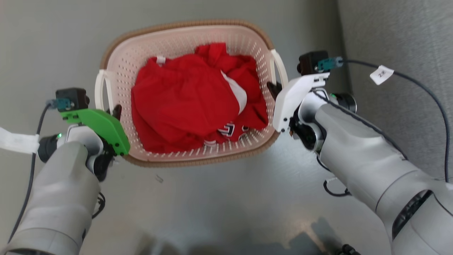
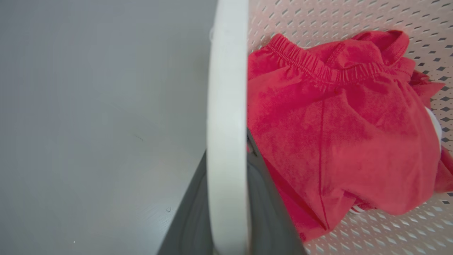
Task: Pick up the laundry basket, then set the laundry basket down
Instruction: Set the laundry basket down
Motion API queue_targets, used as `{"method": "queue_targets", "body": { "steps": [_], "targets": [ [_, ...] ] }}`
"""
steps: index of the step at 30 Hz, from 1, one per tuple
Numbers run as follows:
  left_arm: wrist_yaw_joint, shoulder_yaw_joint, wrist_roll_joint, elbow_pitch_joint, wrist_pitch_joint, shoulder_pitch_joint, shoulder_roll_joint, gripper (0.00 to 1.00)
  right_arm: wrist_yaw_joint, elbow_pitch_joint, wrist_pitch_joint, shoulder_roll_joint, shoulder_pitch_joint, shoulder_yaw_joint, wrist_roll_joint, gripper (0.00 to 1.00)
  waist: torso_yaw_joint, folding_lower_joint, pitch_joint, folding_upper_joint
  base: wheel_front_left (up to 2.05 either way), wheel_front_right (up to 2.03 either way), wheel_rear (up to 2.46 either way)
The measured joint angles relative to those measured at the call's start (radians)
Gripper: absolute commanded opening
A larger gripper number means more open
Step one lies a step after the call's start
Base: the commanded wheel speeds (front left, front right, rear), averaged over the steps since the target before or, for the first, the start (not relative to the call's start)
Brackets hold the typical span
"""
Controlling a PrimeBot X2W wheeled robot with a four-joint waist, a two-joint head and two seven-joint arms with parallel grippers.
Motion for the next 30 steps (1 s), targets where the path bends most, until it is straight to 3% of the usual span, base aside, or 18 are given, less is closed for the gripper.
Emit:
{"method": "queue_targets", "body": {
  "steps": [15, 30],
  "targets": [
    [0.001, -0.001, 0.020, 0.000, -0.028, -0.093, 0.003, 0.00, -0.006, 0.010, -0.035, -0.005, -0.087, -0.002, -0.006, 0.00, 0.031, 0.0000, 0.159, 0.0000, 0.00, 0.00, 0.00],
    [0.001, -0.003, 0.027, 0.011, -0.074, -0.140, -0.001, 0.00, -0.006, 0.026, -0.063, -0.007, -0.141, 0.005, -0.006, 0.00, 0.057, 0.0000, 0.247, 0.0000, 0.00, 0.00, 0.00]
  ]
}}
